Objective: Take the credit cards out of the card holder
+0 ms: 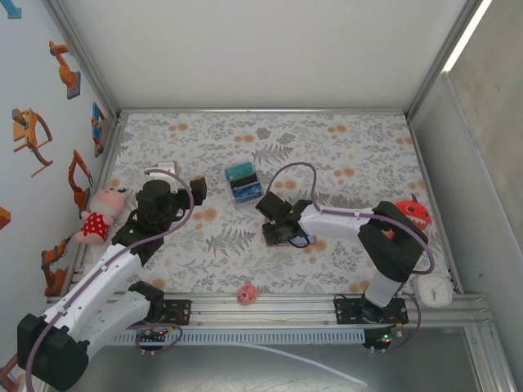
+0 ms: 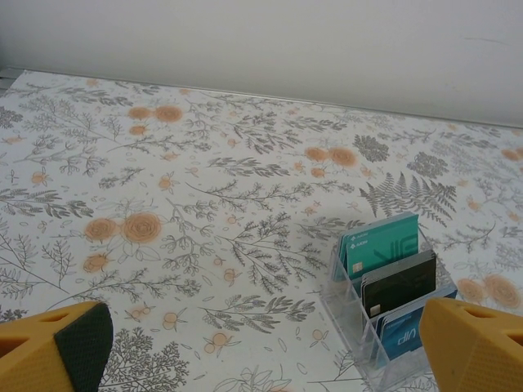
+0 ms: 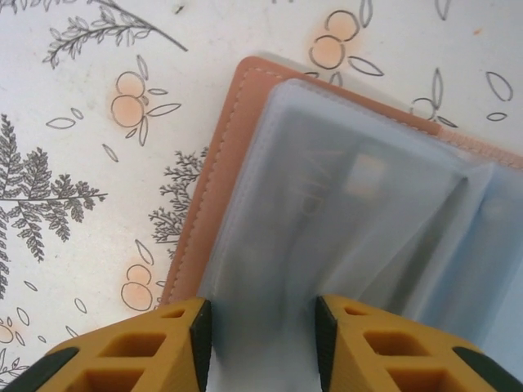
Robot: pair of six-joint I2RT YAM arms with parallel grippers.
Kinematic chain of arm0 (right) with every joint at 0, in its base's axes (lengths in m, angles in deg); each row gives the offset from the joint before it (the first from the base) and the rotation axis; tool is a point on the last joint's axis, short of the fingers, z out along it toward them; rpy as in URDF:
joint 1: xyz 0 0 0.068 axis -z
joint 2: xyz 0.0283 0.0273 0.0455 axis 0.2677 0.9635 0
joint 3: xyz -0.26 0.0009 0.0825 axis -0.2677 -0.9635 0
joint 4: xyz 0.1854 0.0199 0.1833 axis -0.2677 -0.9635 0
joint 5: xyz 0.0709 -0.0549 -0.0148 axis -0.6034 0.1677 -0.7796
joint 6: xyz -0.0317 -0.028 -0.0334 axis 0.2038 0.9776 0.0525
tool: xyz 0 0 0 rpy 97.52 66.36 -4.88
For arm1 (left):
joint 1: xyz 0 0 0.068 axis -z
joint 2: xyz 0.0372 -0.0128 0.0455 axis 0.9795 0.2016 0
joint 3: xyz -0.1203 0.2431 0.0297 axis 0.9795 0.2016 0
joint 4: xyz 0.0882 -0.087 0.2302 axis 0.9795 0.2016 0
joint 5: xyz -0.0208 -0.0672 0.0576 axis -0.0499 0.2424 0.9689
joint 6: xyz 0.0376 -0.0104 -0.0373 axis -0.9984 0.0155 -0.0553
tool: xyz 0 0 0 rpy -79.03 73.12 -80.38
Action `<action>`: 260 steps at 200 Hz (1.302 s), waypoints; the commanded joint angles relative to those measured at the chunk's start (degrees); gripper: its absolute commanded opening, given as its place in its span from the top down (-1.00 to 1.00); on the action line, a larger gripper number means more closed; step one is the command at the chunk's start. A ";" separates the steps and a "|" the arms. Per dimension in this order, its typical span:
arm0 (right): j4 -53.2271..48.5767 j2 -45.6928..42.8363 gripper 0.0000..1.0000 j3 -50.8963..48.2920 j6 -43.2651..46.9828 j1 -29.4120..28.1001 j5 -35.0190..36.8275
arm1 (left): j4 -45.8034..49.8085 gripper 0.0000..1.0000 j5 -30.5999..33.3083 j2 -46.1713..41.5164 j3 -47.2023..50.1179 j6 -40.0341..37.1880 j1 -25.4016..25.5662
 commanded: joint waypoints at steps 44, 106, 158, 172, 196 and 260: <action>0.92 -2.46 0.48 -3.12 -0.90 2.04 -2.37 | -0.24 -0.94 -2.43 -1.15 -1.45 0.91 -0.28; 2.70 -3.49 0.74 -2.28 -0.15 1.88 -7.94 | -1.29 -0.94 -2.83 -2.38 -2.34 0.08 1.31; 0.65 -4.96 0.75 -2.07 -0.19 1.90 -5.89 | -2.20 -0.94 -0.82 -0.07 -3.96 -2.12 4.61; -1.60 -4.94 0.74 -1.40 0.04 1.89 -3.50 | -2.94 -0.94 -0.85 0.73 -4.18 -2.12 5.03; -3.36 -5.42 0.59 -1.21 -0.09 1.95 -1.61 | -4.13 -0.94 -1.08 1.83 -4.73 -2.21 5.52; -6.36 -7.13 0.46 -0.90 -0.24 1.93 3.07 | -4.60 -0.94 -0.94 3.71 -6.08 -2.83 6.04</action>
